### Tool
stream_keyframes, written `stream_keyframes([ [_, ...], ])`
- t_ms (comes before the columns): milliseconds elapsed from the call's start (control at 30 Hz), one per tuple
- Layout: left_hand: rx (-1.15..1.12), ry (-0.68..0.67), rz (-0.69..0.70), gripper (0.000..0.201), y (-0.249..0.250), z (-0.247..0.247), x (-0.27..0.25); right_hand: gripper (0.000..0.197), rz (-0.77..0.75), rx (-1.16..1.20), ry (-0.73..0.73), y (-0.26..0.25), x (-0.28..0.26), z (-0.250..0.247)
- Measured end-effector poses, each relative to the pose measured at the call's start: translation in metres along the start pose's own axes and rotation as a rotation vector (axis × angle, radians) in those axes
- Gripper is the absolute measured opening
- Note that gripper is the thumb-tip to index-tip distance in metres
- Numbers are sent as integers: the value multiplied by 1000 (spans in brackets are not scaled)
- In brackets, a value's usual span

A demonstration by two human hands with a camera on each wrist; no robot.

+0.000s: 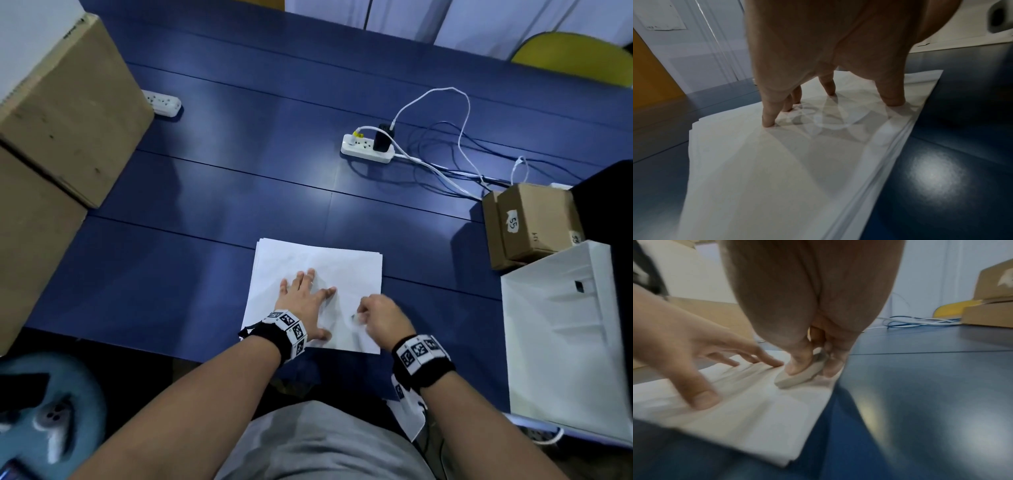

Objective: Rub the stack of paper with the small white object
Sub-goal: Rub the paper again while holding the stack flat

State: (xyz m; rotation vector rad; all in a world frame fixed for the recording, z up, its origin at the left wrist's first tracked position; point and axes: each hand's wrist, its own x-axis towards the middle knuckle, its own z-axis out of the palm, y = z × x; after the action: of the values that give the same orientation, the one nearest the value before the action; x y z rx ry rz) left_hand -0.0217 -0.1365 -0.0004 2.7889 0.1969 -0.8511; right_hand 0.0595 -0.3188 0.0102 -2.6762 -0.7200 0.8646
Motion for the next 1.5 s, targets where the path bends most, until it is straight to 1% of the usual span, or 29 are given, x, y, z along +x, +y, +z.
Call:
stream_keyframes([
  [67,2,-3,-5,103,0,0,0,14,49,26,97,6,5,-5],
  [100,4,-3,-6,103,0,0,1,14,49,32,93,6,2,-5],
  [133,8,0,-5,103,0,1,1,16,34,35,50,4,-2,-5],
  [233,18,9,-1,103,0,1,1,16,-52,-8,-173,-7,-19,1],
  [267,16,8,0,103,0,2,1,17,-57,-20,-185,-7,-17,1],
  [300,11,9,0,103,0,2,1,19,-45,-25,-144,-6,-11,-1],
  [400,6,13,-6,103,0,2,2,17,24,-17,66,5,8,-6],
  [433,7,14,-8,103,0,2,1,16,33,-20,105,7,9,-7],
  [467,9,14,-9,103,0,2,1,14,32,-19,101,6,8,-6],
  [500,8,13,-8,103,0,3,1,13,17,-15,53,4,2,-4],
  [600,10,20,-8,103,0,3,1,17,-70,-22,-180,-5,-14,3],
  [633,11,20,-7,103,0,3,1,19,-73,-24,-186,-6,-12,3],
  [667,10,20,-7,103,-1,3,1,19,-57,-21,-142,-4,-6,1],
  [767,13,18,-10,104,0,3,1,13,20,-1,71,8,13,-6],
  [800,14,17,-11,104,0,3,2,11,32,9,101,10,14,-8],
  [833,15,17,-11,105,0,4,2,11,37,20,96,10,13,-7],
  [867,13,18,-11,105,-1,4,3,13,30,23,51,7,7,-6],
  [933,10,21,-12,104,-1,5,3,17,-26,2,-88,-2,-5,1],
  [967,11,19,-10,104,-1,4,3,17,-58,-5,-125,-3,-9,4],
  [1000,11,18,-8,104,-1,4,2,17,-69,0,-116,-3,-9,5],
  [1033,8,20,-6,104,-1,4,2,17,-52,11,-66,-1,-4,5],
  [1100,4,21,-6,104,-1,4,2,14,26,24,66,7,7,3],
  [1167,10,17,-7,104,-1,2,1,15,72,57,126,11,11,1],
  [1233,7,24,0,104,0,3,2,20,48,55,47,4,2,-1],
  [1300,-1,25,0,103,-1,3,1,21,-19,31,-112,-5,-11,3],
  [1333,-4,24,-1,103,-1,3,1,20,-39,15,-159,-6,-12,3],
  [1367,-9,23,-2,103,-1,4,1,21,-33,17,-169,-6,-10,1],
  [1433,-14,23,-6,103,-1,4,1,24,-10,7,-55,-2,8,-5],
  [1500,-15,14,-6,103,-1,3,1,18,7,-16,76,5,22,-13],
])
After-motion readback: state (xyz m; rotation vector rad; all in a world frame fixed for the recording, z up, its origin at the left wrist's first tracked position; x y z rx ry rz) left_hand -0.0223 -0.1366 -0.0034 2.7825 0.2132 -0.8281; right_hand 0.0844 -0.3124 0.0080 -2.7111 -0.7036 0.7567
